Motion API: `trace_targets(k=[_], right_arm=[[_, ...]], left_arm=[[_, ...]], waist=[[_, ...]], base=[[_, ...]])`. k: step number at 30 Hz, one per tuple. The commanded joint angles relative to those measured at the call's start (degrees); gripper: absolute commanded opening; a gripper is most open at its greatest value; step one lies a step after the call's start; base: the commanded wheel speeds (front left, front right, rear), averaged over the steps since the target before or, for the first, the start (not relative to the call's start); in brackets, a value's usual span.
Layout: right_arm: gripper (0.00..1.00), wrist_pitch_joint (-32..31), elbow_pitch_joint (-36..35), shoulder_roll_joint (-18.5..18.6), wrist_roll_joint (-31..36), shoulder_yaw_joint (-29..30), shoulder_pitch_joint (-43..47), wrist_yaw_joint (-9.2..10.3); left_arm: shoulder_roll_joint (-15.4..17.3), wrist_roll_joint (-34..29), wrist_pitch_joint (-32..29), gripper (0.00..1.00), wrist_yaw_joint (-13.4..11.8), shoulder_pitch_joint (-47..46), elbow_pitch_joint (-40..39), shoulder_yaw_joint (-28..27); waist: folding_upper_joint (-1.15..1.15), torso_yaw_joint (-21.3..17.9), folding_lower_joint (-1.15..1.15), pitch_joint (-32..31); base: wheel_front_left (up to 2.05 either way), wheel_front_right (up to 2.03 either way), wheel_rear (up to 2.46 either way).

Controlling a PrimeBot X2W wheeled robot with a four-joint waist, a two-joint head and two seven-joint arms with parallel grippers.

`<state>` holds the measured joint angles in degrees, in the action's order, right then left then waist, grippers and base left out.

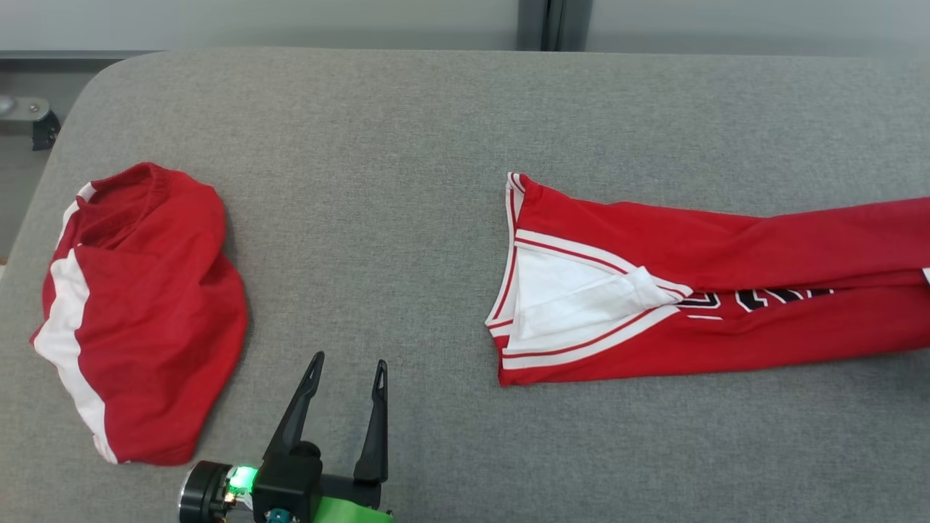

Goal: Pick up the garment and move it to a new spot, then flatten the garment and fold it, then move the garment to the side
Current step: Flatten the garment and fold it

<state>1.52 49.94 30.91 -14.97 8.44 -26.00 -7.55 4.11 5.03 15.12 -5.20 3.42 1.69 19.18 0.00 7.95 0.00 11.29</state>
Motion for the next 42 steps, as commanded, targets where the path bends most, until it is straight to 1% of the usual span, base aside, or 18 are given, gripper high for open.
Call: trace_targets(k=[1,6,8,9,13,15,20,24,28,33,38,39,40,42], right_arm=[[0.0,-0.32,-2.1,-0.03,0.26,-0.34,-0.68,0.12],[0.0,-2.31,-11.67,-2.32,-0.79,-2.18,0.73,0.11],[0.0,-3.76,-16.2,-3.42,-0.92,-3.04,1.92,0.11],[0.0,-4.92,-19.62,-4.44,-1.37,-3.6,2.7,0.11],[0.0,-8.21,-30.13,-7.21,-1.14,-4.79,5.58,0.1],[0.0,-9.89,-34.87,-9.35,-0.77,-5.36,7.1,0.1],[0.0,-13.35,-43.54,-14.65,0.33,-8.06,9.22,0.1],[0.0,-14.67,-46.32,-18.19,0.71,-10.72,9.57,0.09],[0.0,-15.45,-46.58,-20.88,0.94,-13.59,10.48,0.09],[0.0,-15.37,-44.01,-23.56,0.59,-17.49,10.69,0.07],[0.0,-14.62,-39.26,-25.31,0.22,-20.36,9.2,0.07],[0.38,-14.23,-38.52,-25.67,0.28,-20.42,8.85,0.07],[1.0,-13.31,-37.96,-26.09,0.07,-20.44,8.37,0.07],[1.0,-11.58,-37.47,-26.9,-1.14,-20.59,7.68,0.07]], left_arm=[[0.11,-0.58,0.03,1.0,0.17,0.18,0.12,-0.38],[-0.09,-0.76,0.03,1.0,0.58,0.22,0.84,-0.55],[-0.19,-0.8,0.03,1.0,0.74,0.3,1.17,-0.39],[-0.31,-0.82,0.03,1.0,0.88,0.27,1.31,-0.24],[-0.43,-0.75,0.03,1.0,1.37,0.04,1.74,-0.04],[-0.5,-0.85,0.03,1.0,1.67,-0.05,1.91,0.14],[-0.73,-1.1,0.03,1.0,2.1,-0.68,2.26,0.98],[-0.89,-1.07,0.03,1.0,2.27,-1.31,2.64,2.09],[-1.01,-0.9,0.03,1.0,2.27,-1.67,3.08,2.57],[-1.11,-0.44,0.03,1.0,2.03,-1.96,3.36,2.89],[-1.15,-0.18,0.03,1.0,1.99,-2.03,3.63,3.35],[-1.16,-0.16,0.03,1.0,1.98,-2.04,3.65,3.39],[-1.17,-0.16,0.03,1.0,1.95,-2.05,3.7,3.43],[-1.17,-0.27,0.03,1.0,1.89,-2.07,3.74,3.39]], waist=[[0.0,-1.47,0.0,0.08],[0.0,-2.57,0.0,-0.92],[0.0,-2.58,0.0,-1.47],[0.0,-2.47,0.0,-1.74],[0.0,-1.28,0.0,-2.32],[0.0,-0.36,0.0,-2.44],[0.0,2.35,0.0,-2.22],[0.0,4.54,0.0,-1.77],[0.0,6.32,0.0,-1.46],[0.0,7.6,0.0,-1.07],[0.0,8.28,0.0,-0.68],[0.0,8.31,0.0,-0.6],[0.0,8.3,0.0,-0.5],[0.0,8.06,0.0,-0.4]], base=[[0.0,0.0,0.0],[0.0,0.0,0.0],[0.0,0.0,0.0],[0.0,0.0,0.0],[0.0,0.0,0.0],[0.0,0.0,0.0],[0.0,0.0,0.0],[0.0,0.0,0.0],[0.0,0.0,0.0],[0.0,0.0,0.0],[0.0,0.0,0.0],[0.0,0.0,0.0],[0.0,0.0,0.0],[0.0,0.0,0.0]])
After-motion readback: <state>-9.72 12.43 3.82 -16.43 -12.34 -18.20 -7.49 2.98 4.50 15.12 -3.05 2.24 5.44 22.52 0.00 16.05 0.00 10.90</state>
